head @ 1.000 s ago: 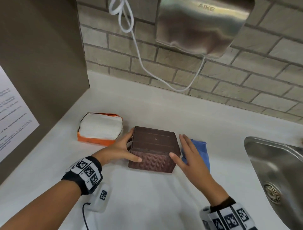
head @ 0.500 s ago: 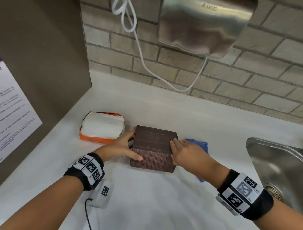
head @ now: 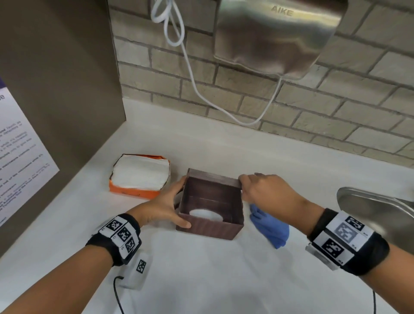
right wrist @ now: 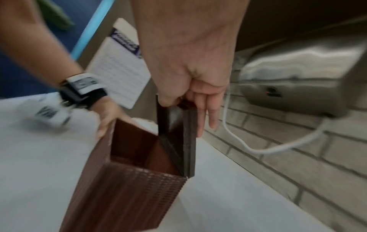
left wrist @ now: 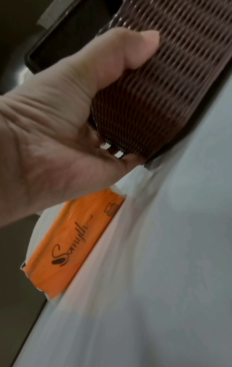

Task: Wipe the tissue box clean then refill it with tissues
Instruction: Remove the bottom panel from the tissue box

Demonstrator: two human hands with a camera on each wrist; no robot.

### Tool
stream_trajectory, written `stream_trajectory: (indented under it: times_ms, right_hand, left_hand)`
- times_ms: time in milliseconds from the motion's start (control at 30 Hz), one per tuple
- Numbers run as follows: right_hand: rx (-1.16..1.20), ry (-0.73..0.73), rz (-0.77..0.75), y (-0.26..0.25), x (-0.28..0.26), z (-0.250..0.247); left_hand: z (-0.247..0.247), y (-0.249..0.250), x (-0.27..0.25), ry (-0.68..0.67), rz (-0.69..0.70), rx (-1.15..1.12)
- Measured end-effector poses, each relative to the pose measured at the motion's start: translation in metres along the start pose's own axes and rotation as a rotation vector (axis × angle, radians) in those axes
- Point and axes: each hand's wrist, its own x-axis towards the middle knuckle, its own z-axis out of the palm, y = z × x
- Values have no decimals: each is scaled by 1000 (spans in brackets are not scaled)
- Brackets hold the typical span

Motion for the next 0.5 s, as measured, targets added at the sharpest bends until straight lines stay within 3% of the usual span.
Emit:
stream_trajectory:
  times_ms: [167,333,400,500]
  right_hand:
    - [387,148,269,27,0,1]
    - [877,317,585,45,-36,0]
    - [1217,276,661,39,-57,0]
    - [1553,45,671,19,-81,10]
  left_hand:
    - [4,2,4,16,13,-7]
    - [-1,8,11,44,-24,38]
    - [-3,9,14,37,-26,41]
    - [-4,7,21,23,-18,9]
